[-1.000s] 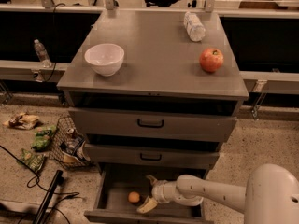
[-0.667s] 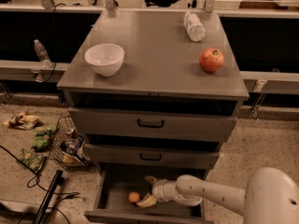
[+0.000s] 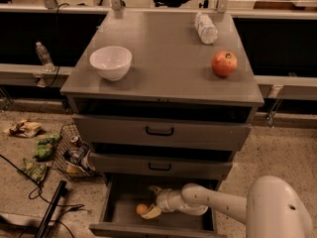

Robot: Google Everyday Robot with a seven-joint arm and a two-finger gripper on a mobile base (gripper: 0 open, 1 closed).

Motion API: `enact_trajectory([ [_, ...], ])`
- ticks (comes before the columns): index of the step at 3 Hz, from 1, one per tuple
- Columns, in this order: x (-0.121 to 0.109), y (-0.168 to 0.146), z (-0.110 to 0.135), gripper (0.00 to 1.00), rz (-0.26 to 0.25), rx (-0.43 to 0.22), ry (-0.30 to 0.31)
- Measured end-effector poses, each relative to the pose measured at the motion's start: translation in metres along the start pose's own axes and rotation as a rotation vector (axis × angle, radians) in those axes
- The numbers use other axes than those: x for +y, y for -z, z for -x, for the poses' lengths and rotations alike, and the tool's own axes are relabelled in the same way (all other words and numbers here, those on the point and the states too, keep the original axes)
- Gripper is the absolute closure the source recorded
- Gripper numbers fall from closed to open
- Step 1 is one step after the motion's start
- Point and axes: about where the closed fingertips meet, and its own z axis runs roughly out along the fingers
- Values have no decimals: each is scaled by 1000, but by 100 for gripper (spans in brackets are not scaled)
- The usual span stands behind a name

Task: Pick orange from bottom drawer and place on counter

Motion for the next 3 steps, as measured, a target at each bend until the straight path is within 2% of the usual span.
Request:
enact_trajectory([
  [1,-2,-19,-2,37,30,-10,13],
  [2,1,-35,-11,27,62,-6,10],
  [3,7,-49,-20,28,94,0,-2],
])
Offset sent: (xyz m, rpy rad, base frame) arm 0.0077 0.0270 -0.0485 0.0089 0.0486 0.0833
